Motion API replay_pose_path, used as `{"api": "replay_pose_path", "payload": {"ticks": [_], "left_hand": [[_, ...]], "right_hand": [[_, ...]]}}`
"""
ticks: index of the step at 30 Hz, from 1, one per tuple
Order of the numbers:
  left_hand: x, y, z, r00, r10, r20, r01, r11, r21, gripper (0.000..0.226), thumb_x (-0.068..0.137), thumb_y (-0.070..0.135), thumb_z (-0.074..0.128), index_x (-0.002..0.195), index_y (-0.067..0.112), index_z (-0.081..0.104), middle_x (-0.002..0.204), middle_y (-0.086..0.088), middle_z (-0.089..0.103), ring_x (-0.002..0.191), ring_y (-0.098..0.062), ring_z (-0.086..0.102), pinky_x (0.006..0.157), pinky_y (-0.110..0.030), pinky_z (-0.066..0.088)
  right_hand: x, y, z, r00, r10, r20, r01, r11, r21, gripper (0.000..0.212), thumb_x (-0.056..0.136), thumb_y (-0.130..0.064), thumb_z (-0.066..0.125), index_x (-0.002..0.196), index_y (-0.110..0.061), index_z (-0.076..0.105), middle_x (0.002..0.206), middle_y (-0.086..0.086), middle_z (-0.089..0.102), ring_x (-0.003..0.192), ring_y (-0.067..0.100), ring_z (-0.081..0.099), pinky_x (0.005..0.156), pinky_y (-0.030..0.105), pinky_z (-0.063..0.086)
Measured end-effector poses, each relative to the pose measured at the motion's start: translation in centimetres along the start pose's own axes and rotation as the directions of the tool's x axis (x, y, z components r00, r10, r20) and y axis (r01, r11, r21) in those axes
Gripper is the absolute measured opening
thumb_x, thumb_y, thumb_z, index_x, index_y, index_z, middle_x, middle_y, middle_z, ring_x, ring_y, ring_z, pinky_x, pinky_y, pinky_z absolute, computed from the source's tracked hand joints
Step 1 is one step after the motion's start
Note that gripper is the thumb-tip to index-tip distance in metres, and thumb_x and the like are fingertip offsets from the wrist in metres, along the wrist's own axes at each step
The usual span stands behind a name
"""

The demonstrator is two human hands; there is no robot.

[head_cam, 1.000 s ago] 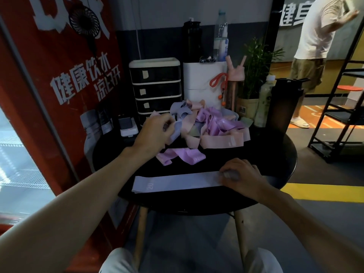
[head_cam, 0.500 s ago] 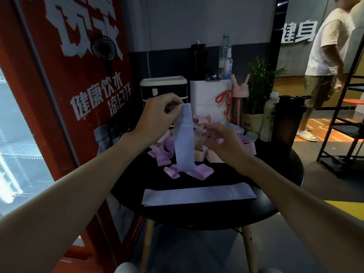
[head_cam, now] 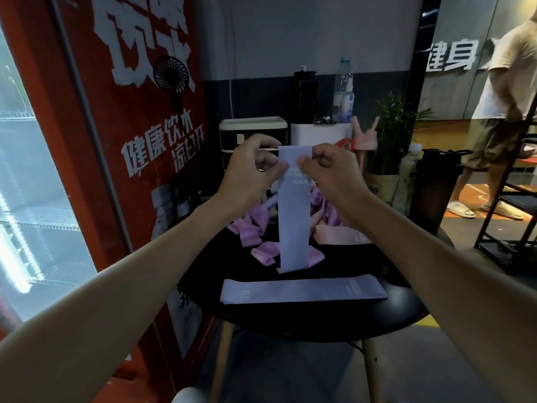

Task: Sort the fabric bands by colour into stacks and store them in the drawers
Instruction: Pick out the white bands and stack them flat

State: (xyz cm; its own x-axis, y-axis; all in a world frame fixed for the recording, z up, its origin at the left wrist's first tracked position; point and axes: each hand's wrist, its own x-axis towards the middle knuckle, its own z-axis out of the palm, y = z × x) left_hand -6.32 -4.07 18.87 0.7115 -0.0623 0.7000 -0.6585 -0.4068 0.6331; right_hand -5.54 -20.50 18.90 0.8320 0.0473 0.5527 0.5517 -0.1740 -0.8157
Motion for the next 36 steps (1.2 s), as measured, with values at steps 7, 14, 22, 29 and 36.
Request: {"api": "replay_pose_path", "payload": {"ticks": [7, 14, 22, 29, 36], "left_hand": [[-2.3, -1.0, 2.2, 0.918, -0.297, 0.262, 0.359, 0.904, -0.232, 0.052, 0.085, 0.003, 0.074, 0.129, 0.008, 0.048, 0.106, -0.009, 0.075, 0.099, -0.022, 0.072, 0.085, -0.038, 0.059], [-5.3, -4.2, 2.7, 0.848, -0.333, 0.412, 0.440, 0.876, -0.198, 0.021, 0.094, 0.007, 0.065, 0.115, 0.007, 0.066, 0.106, -0.010, 0.076, 0.101, -0.021, 0.071, 0.090, -0.035, 0.057], [-6.0, -5.3, 0.0, 0.792, -0.408, 0.454, 0.521, 0.839, -0.155, 0.035, 0.091, 0.015, 0.071, 0.125, 0.017, 0.061, 0.102, -0.027, 0.068, 0.092, -0.024, 0.064, 0.088, -0.041, 0.048], [-7.9, -6.4, -2.2, 0.677, -0.474, 0.563, 0.590, 0.806, -0.032, 0.035, 0.091, 0.011, 0.069, 0.125, 0.013, 0.060, 0.109, -0.034, 0.065, 0.093, -0.023, 0.065, 0.085, -0.029, 0.053], [-9.5, -8.0, -3.9, 0.657, -0.597, 0.460, 0.621, 0.775, 0.118, 0.026, 0.086, 0.014, 0.076, 0.109, 0.014, 0.065, 0.089, -0.018, 0.073, 0.074, -0.014, 0.069, 0.063, -0.026, 0.054]], "right_hand": [[0.1, -1.5, -1.1, 0.998, 0.016, -0.067, -0.017, 1.000, -0.013, 0.026, 0.094, -0.007, 0.059, 0.069, -0.012, 0.054, 0.087, 0.005, 0.064, 0.069, -0.002, 0.063, 0.066, 0.021, 0.050], [1.6, 1.4, -4.5, 0.966, 0.077, -0.249, -0.072, 0.997, 0.028, 0.042, 0.084, -0.028, 0.067, 0.092, 0.012, 0.058, 0.131, 0.023, 0.056, 0.091, 0.020, 0.067, 0.071, 0.040, 0.057], [-1.5, 6.1, -7.5, 0.917, 0.198, -0.347, -0.227, 0.973, -0.044, 0.010, 0.089, -0.005, 0.061, 0.093, -0.011, 0.068, 0.083, 0.010, 0.065, 0.074, 0.020, 0.062, 0.066, 0.035, 0.053], [-5.9, 9.1, -8.5, 0.947, 0.259, -0.189, -0.261, 0.965, 0.013, 0.025, 0.091, -0.002, 0.063, 0.113, -0.012, 0.057, 0.076, 0.004, 0.062, 0.058, 0.002, 0.062, 0.050, 0.014, 0.047], [-8.2, 12.6, -9.1, 0.969, 0.194, -0.150, -0.224, 0.948, -0.225, 0.016, 0.092, -0.001, 0.060, 0.108, -0.005, 0.062, 0.063, 0.009, 0.049, 0.043, 0.004, 0.043, 0.041, 0.010, 0.033]]}}
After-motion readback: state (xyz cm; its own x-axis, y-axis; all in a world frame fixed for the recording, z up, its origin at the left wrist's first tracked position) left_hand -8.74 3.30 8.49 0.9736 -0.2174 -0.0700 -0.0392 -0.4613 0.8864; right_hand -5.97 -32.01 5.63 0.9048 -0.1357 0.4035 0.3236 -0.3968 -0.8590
